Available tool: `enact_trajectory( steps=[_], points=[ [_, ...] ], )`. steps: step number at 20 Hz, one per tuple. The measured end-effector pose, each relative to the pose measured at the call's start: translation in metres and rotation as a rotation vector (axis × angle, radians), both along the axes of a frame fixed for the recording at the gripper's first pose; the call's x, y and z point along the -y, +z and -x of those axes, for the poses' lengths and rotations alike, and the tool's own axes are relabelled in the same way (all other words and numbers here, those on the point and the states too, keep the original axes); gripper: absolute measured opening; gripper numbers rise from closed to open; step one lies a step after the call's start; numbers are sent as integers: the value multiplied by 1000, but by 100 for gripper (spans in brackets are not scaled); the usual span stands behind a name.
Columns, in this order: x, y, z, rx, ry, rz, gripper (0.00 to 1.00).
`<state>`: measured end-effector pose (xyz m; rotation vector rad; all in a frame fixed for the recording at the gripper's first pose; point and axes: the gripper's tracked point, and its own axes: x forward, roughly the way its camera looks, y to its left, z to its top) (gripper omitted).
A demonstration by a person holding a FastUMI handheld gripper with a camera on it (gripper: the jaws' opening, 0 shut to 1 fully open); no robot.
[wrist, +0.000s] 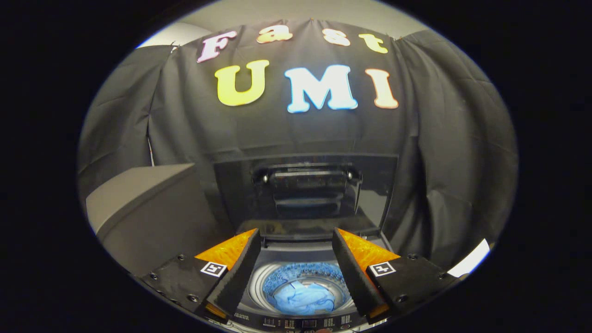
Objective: Put the clothes into the washing machine and then close the washing machine lid.
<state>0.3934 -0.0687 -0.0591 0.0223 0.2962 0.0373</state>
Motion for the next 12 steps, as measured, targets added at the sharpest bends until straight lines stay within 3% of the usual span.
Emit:
enact_trajectory(
  steps=[5,12],
  points=[
    [-6,37,-19,122,8,13,96],
    [-6,76,-70,187,2,2,96]
  ],
)
